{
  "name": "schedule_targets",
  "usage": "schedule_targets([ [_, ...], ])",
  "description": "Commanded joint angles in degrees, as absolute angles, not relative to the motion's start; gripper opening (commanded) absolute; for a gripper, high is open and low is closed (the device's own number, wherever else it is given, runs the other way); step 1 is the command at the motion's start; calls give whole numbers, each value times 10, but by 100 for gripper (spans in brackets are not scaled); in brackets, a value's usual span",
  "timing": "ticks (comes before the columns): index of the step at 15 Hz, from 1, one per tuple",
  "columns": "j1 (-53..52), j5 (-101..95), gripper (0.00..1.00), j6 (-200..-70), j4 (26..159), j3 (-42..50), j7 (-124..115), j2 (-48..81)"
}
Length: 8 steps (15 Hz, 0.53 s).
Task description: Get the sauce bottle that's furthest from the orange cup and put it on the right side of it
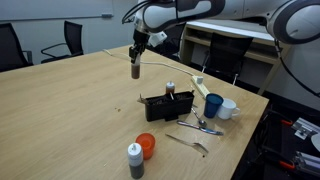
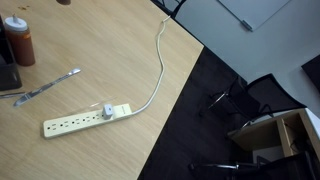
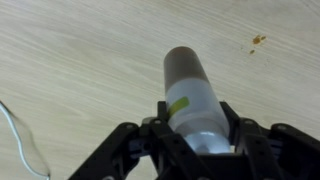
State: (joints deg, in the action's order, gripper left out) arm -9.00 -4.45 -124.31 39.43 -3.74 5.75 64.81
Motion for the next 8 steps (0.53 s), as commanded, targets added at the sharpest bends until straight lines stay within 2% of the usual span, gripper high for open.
schedule_targets([
  [1,-92,-37,27,-1218,419,-53,72,587],
  [8,-118,-37,27,-1162,481,-114,108,453],
])
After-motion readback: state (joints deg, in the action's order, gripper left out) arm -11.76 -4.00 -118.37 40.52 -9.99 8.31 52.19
